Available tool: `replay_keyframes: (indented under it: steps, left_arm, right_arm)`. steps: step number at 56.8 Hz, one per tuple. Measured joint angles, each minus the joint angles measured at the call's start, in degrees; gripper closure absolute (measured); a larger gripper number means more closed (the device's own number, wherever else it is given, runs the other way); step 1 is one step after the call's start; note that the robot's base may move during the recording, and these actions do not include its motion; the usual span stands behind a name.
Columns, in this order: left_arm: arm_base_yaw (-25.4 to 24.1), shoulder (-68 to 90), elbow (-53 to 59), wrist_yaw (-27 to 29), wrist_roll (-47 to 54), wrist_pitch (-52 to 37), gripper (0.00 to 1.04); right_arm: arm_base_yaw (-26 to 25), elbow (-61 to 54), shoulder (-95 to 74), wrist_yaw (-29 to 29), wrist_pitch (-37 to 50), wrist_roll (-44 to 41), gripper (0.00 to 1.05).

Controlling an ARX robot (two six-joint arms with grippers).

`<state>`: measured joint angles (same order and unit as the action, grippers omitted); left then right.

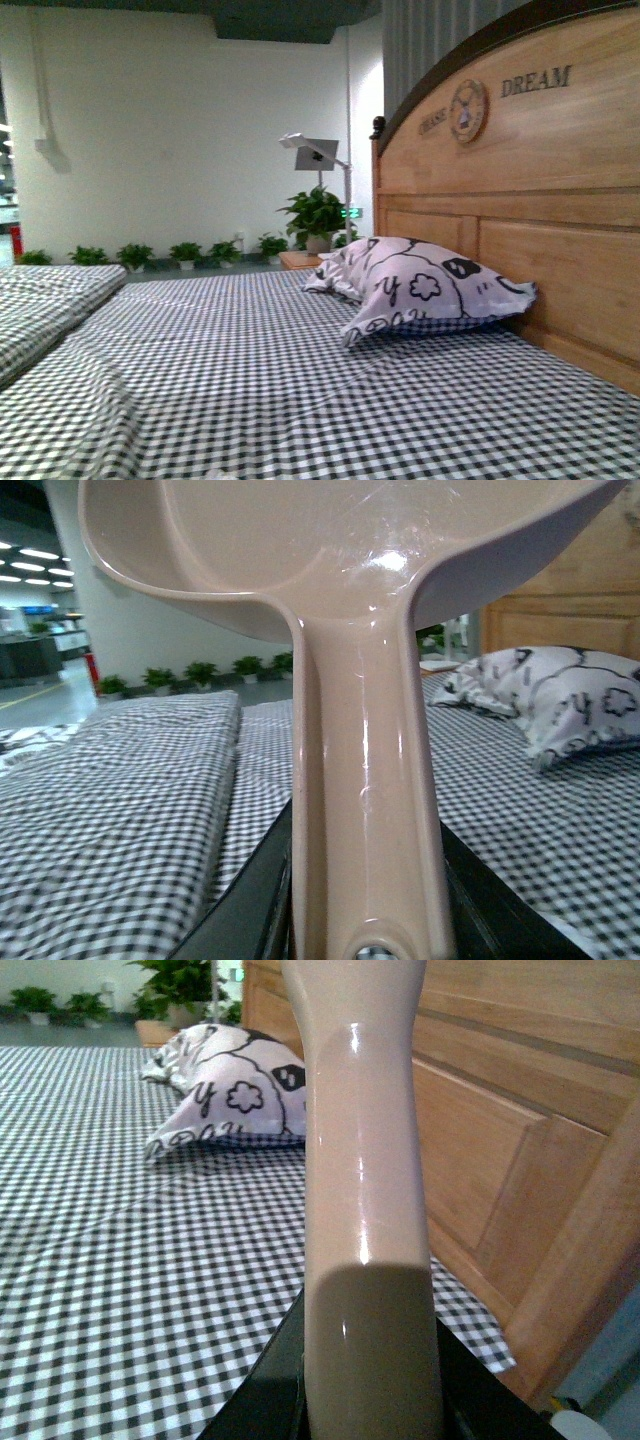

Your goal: Clean up trash

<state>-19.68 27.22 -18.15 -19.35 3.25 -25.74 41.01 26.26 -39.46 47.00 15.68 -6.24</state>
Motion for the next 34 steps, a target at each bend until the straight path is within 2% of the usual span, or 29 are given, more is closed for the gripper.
replay_keyframes:
  steps: [7,11,17,23,34]
  left_arm:
    - [-0.1,-0.1,-0.1,-0.4,-0.1,0.7,0.78]
    - [-0.1,0.6,-3.0,-2.4,0.5,11.0,0.78]
    - [-0.4,5.3,-4.8,-3.4,4.3,17.9,0.78]
    - [-1.0,11.5,-5.2,-4.7,9.7,19.2,0.78]
    - [-3.2,25.9,-8.8,-12.5,25.8,17.1,0.78]
  right_arm:
    - [0.0,0.0,0.1,0.3,0.0,-0.1,0.85]
    - [-0.1,0.0,0.2,0.8,0.0,-0.1,0.85]
    - [-0.3,0.0,0.4,1.4,0.0,0.0,0.85]
    - [-0.2,0.0,0.4,0.8,0.0,-0.1,0.85]
    - [-0.3,0.0,0.4,0.9,0.0,0.0,0.85]
